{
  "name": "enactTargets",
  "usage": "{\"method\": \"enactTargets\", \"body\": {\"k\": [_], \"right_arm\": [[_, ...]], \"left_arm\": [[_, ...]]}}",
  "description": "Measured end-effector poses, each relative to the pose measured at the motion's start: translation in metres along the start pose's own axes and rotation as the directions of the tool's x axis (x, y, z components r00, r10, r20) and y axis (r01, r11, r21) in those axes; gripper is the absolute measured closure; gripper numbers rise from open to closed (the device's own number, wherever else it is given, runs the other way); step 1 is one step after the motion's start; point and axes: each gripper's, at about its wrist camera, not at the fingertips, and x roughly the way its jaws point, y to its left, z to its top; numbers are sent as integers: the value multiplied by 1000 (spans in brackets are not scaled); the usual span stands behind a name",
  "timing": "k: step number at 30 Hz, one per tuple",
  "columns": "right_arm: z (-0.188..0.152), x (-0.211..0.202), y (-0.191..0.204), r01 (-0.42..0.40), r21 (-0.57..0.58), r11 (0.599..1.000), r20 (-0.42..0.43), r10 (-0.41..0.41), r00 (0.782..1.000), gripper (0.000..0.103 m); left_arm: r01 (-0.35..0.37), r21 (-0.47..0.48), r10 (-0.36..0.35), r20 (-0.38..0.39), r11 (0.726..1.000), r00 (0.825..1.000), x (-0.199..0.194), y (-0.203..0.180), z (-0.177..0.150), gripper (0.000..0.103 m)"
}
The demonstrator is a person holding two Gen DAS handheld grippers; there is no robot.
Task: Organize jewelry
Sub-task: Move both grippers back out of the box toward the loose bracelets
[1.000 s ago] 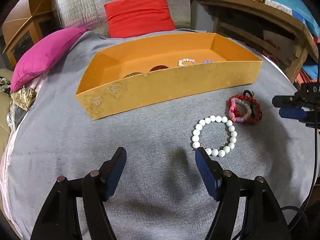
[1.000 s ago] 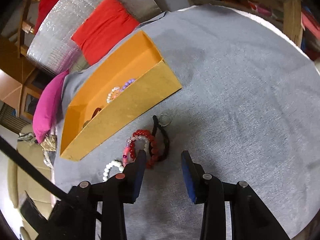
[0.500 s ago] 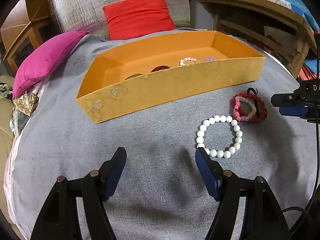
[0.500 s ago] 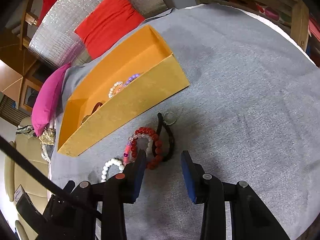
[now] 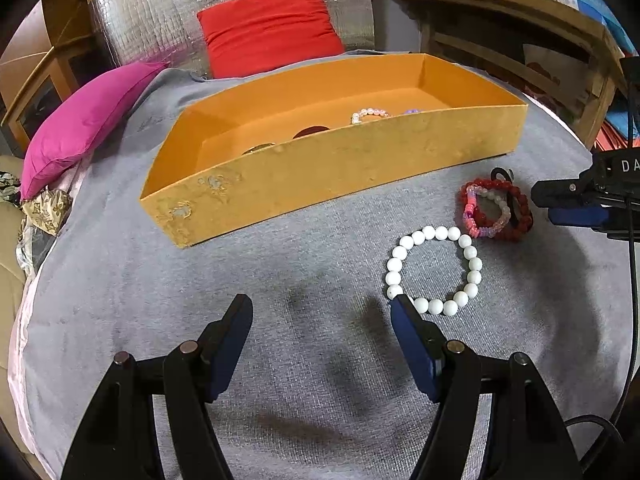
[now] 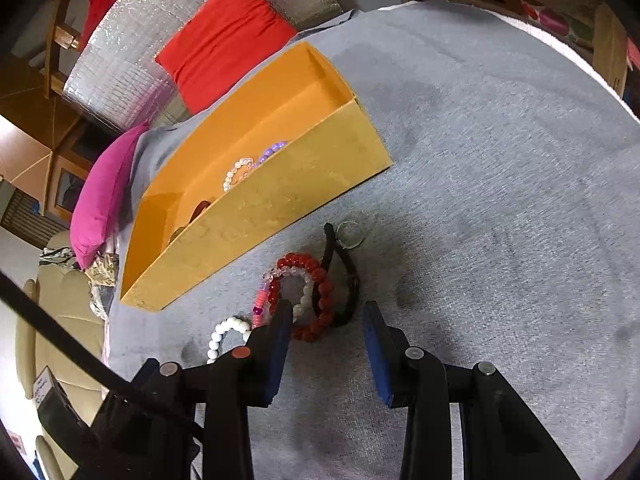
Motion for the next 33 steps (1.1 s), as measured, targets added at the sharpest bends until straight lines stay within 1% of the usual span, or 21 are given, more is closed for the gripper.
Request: {"method": "enactTargets", "body": {"k": [2, 5, 11, 12, 13, 14, 15, 17, 18, 23, 28, 33], "right_arm": [[1, 1, 0, -17, 9, 1000, -5, 17, 1000, 64], [3, 3, 0, -21, 17, 1000, 0, 21, 1000, 64], [5, 13, 2, -11, 31, 999, -13, 12, 1000, 64], [5, 16, 3, -7, 31, 999, -16, 8, 1000, 66], [5, 18, 4, 1, 26, 1000, -14, 0, 1000, 70], [5, 18, 6, 11, 21, 1000, -8, -10, 1000, 79], [5, 19, 8, 22, 11, 1000, -3, -22, 1000, 83], [4, 23, 9, 35, 7, 999, -10, -35, 999, 91], [3, 25, 9, 40, 5, 999, -14, -40, 999, 92], [-1, 21, 16, 46, -43, 998, -9, -47, 999, 92], [-7, 14, 15, 13, -57, 998, -28, -14, 1000, 92], [-6, 3, 4, 1, -44, 999, -18, -1, 1000, 92]], "left_arm": [[8, -5, -8, -4, 1000, 1000, 1, 0, 0, 31], [15, -10, -15, -6, 1000, 1000, 2, 1, 0, 31], [26, -10, -26, -12, 1000, 1000, 3, -1, -1, 31], [28, -10, -28, -14, 1000, 999, 3, -1, -1, 31], [31, -9, -31, -17, 999, 999, 4, -1, -1, 31], [32, -7, -32, -18, 999, 999, 4, -2, -1, 31], [32, -5, -32, -20, 999, 999, 4, -2, -1, 31], [33, -3, -33, -22, 999, 999, 5, -3, -1, 31], [34, -2, -34, -24, 999, 999, 5, -3, -1, 31], [35, -2, -35, -27, 999, 999, 6, -3, 1, 31], [30, -11, -30, -33, 999, 999, 10, -1, 2, 31], [23, -10, -23, -39, 1000, 999, 13, 0, 2, 31]]}}
